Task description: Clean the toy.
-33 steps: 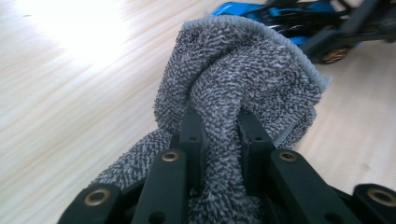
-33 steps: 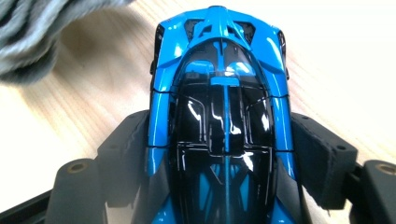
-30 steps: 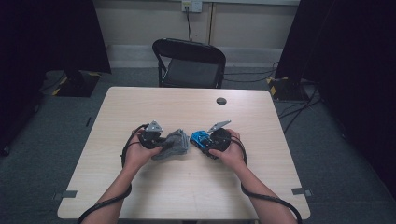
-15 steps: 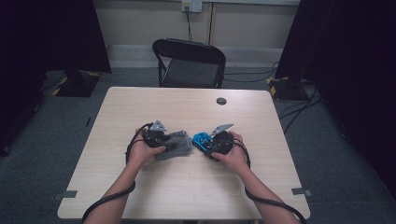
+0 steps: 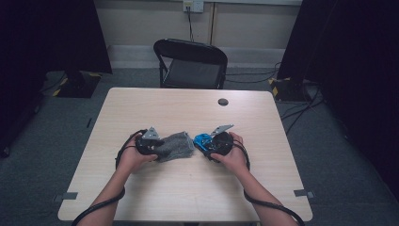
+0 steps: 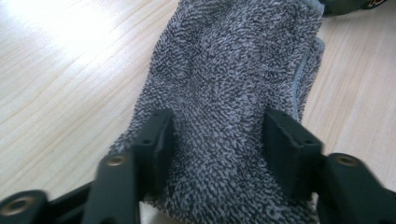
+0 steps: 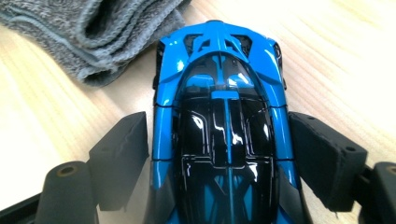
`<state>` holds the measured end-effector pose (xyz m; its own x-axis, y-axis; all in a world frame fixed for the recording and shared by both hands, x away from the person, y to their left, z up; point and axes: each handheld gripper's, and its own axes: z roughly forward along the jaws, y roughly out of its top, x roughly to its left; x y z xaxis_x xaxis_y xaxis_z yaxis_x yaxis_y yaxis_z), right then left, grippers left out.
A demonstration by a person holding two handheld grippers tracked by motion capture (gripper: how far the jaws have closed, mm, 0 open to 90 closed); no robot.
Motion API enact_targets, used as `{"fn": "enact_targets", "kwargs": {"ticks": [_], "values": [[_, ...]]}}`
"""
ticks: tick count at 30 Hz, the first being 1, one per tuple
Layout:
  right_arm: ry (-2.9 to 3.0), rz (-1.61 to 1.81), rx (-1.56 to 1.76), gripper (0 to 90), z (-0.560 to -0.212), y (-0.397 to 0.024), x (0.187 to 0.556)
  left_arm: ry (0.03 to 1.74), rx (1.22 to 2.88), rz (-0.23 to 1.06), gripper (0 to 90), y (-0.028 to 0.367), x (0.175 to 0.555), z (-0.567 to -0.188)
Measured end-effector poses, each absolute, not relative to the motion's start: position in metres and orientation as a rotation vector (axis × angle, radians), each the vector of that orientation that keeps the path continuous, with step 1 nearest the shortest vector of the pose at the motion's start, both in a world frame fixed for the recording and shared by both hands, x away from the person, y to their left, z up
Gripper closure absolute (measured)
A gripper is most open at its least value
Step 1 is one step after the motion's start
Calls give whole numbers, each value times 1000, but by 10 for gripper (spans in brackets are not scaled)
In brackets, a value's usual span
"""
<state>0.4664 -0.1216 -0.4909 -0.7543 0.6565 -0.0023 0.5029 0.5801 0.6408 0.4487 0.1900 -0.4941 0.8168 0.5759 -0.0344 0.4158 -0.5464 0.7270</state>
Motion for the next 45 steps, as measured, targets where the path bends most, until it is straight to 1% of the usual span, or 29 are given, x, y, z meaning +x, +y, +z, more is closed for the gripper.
{"fn": "enact_targets", "kwargs": {"ticks": [1,2,3,4,7,10,13,16,19,22,23,31,37,39,43,44,45], "values": [[2571,920,965,241,-492,-122,467,707,2240,264,587,189,448,-494],[2569,917,962,238,-494,-122,467,708,2249,262,642,187,447,-493],[2565,929,966,256,-495,-122,467,726,2253,256,691,184,446,-492],[2565,941,977,256,-495,-122,467,751,2258,256,727,182,445,-491],[2576,917,996,258,-494,-121,468,839,2223,219,769,182,447,-486],[2591,889,1010,259,-491,-122,467,879,2150,235,776,187,448,-479],[2590,914,1034,260,-491,-126,466,932,2084,290,776,193,454,-465],[2586,922,1028,259,-490,-127,464,945,2079,329,775,191,460,-454],[2588,921,1022,260,-490,-130,462,946,2072,317,775,185,464,-450],[2592,917,1013,261,-488,-133,461,954,2052,314,775,178,467,-451],[2589,927,1015,278,-486,-134,460,960,2050,310,775,175,469,-452],[2602,919,1006,275,-488,-141,457,935,2065,290,773,158,473,-456],[2606,880,964,247,-482,-137,459,940,2067,284,772,157,476,-459],[2595,889,972,222,-481,-134,460,947,2066,277,771,155,477,-461],[2618,811,940,192,-488,-125,459,947,2064,276,771,151,479,-464],[2609,820,952,190,-490,-124,459,949,2057,277,771,150,479,-465],[2600,834,971,209,-490,-125,459,943,2059,278,771,149,479,-466]]}}
